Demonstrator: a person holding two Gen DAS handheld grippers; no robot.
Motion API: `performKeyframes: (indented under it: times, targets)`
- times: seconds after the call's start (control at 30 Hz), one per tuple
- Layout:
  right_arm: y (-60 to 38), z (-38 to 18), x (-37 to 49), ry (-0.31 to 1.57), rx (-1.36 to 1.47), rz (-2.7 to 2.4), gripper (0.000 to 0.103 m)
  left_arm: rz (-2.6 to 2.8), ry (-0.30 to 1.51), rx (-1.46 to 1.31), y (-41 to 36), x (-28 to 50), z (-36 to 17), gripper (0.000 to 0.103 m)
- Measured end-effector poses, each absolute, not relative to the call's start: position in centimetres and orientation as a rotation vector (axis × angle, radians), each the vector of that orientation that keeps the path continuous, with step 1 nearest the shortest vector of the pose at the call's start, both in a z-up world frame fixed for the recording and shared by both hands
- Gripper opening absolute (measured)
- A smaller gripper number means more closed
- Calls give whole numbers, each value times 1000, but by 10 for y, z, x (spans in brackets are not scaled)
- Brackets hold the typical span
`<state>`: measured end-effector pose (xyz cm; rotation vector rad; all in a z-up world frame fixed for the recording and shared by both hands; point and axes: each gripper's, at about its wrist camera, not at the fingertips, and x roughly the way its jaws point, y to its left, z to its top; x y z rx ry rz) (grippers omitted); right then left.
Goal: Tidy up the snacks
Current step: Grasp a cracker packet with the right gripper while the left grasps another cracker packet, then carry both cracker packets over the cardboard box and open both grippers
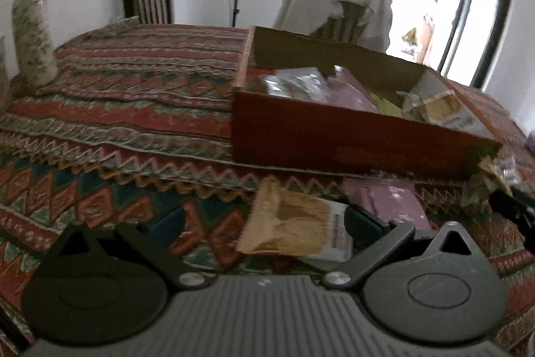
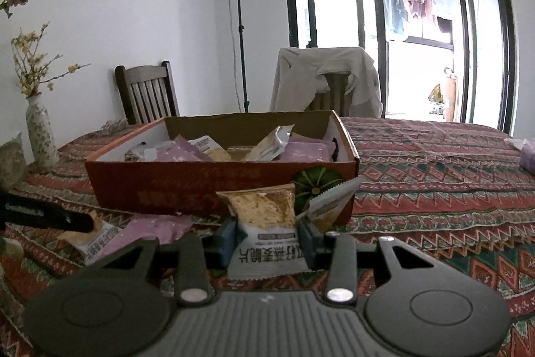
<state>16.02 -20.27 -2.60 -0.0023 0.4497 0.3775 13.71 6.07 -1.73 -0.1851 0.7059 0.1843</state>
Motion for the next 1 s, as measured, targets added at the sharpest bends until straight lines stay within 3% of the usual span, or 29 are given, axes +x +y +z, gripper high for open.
performKeyframes:
  times: [0.43,0.5,0.57,0.6,0.77,1.0]
  targets:
    - [-204,-26,161,455,10,378,39,219,745,-80,35,156,-37,103]
    - [-205,-27,161,458,11,378,39,219,739,-82,36,154,-37,98]
    - [-205,-26,163,462,13,376,39,213,720,-76,34,151,-34,75]
    - [-205,-26,163,463,14,377,39,209,715,-75,34,150,-32,72]
    - [-205,-26,163,463,15,379,39,204,701,-75,34,144,-31,65]
    - [-204,-25,160,446,12,390,39,220,660,-79,37,127,-24,64]
